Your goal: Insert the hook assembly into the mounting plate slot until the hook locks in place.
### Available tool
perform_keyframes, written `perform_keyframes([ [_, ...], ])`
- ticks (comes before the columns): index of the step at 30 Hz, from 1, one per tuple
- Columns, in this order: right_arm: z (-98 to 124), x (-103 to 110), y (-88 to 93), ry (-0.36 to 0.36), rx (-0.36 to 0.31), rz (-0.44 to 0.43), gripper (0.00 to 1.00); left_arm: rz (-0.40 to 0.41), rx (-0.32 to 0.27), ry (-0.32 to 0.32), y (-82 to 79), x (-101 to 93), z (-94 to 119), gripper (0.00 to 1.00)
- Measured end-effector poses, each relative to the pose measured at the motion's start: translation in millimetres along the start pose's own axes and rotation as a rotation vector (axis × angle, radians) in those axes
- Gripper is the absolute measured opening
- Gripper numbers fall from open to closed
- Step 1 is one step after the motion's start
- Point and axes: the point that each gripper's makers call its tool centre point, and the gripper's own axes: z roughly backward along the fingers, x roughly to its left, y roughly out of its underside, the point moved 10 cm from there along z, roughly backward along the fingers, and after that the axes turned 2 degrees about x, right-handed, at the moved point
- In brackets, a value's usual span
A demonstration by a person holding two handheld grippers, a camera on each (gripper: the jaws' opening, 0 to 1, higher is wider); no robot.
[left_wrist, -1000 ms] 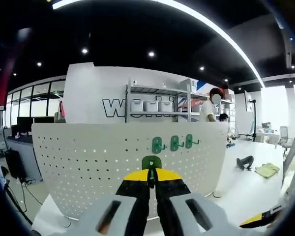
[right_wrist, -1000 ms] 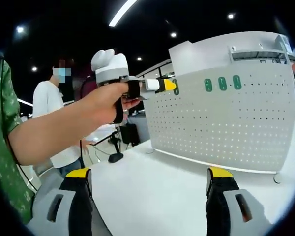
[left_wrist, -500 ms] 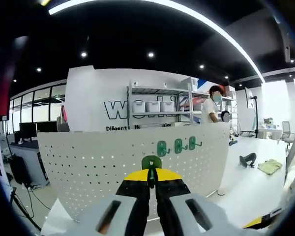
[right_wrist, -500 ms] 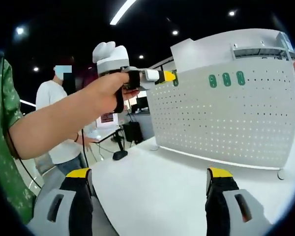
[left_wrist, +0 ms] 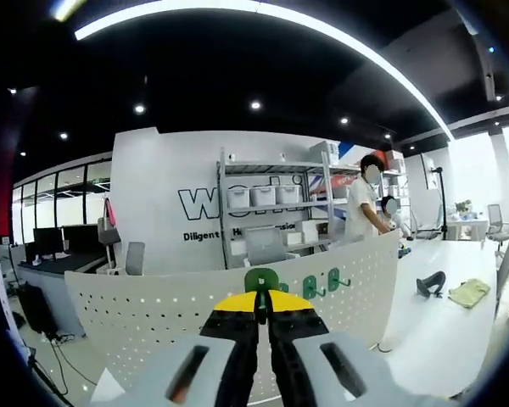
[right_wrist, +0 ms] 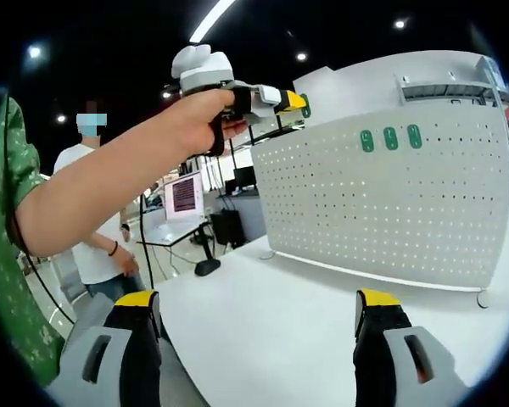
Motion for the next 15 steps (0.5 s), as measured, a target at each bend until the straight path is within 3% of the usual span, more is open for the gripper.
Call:
perform_keyframes([
  [15,3.3,-10.3,2.8,-0.006,0.010,-0.015,0.97,0.035,0.000,-0.076,18.7,-9.8,-28.2,0.03],
])
